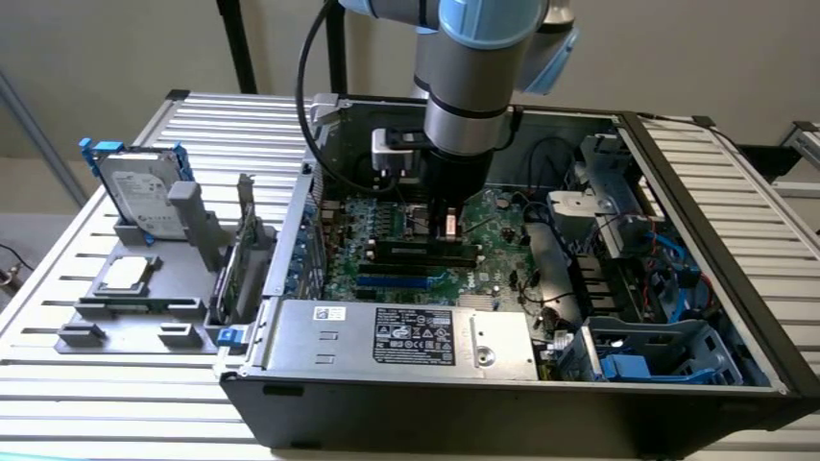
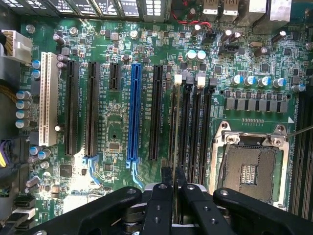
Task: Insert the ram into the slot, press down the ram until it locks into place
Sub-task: 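Insert the ram into the slot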
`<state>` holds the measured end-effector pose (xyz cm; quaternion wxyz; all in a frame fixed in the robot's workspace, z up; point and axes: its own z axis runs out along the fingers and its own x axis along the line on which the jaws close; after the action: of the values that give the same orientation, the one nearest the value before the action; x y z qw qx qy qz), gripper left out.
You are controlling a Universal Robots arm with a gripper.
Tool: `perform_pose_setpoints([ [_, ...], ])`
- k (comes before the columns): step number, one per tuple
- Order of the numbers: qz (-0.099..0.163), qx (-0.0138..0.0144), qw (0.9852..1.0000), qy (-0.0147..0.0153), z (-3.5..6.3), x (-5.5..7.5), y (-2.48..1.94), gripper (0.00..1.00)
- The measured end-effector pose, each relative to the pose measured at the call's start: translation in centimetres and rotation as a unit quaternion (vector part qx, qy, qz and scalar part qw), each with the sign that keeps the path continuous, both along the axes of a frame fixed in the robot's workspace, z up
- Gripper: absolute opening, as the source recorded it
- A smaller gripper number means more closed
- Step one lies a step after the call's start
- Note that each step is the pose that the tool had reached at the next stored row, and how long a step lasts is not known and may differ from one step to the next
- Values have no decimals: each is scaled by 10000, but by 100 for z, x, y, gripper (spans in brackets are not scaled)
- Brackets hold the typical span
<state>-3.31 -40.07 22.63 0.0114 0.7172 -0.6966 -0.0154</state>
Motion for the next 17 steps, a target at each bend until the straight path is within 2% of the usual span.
perform_pose_setpoints([
  [17,0,0,10000,7,-19,7,0,13],
])
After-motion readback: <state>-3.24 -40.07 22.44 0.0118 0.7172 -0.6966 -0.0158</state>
